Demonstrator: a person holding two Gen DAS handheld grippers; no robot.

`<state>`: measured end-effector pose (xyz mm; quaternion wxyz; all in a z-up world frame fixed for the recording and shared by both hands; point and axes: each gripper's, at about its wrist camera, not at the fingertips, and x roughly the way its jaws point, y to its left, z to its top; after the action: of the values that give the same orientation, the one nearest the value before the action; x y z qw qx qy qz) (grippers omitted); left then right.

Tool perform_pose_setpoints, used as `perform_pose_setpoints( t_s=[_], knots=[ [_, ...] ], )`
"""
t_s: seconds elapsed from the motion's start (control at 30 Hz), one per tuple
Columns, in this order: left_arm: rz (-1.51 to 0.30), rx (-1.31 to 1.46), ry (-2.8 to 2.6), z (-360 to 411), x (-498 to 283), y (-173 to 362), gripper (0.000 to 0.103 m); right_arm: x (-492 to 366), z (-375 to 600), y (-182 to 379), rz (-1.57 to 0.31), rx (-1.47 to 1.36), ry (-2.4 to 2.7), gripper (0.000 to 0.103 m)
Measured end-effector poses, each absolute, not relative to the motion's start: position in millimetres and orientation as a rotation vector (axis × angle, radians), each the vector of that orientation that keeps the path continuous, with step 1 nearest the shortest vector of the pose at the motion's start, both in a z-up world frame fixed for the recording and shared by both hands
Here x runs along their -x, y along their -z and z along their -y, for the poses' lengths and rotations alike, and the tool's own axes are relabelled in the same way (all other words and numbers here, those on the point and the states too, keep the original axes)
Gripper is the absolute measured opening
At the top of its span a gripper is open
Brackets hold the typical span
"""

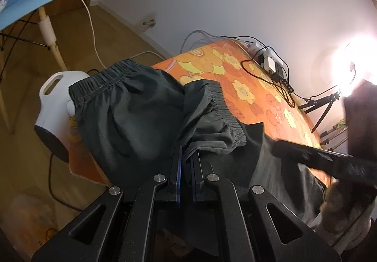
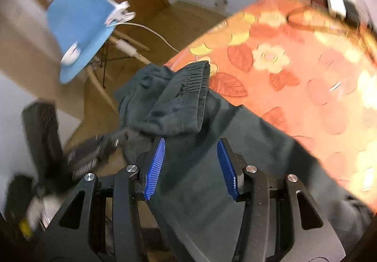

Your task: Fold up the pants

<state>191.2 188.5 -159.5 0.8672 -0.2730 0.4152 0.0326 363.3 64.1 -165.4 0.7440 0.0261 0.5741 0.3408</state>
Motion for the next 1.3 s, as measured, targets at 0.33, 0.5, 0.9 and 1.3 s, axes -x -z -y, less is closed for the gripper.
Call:
perform_pose_setpoints(
  t_s=[0.33, 0.5, 0.9, 1.3],
  knots=[
    [-0.874, 0.607, -0.046, -200, -186, 167, 0.005, -388, -90, 210, -1.392, -0.246, -0.666, 0.048],
    [-0.870, 0.606, -0.051, -205, -183, 166, 0.005, -383, -110, 211, -1.400, -0.228, -0.689, 0.008],
    [-0.851, 0.661, -0.111, -230, -179, 158, 0.032, -388, -195, 193, -1.383, -0.315, -0.994, 0.007],
    [-0.873, 0.726, -0.170, -258, -189, 173, 0.045, -340, -119, 153, -1.218, -0.030, -1.006, 0.041]
  ],
)
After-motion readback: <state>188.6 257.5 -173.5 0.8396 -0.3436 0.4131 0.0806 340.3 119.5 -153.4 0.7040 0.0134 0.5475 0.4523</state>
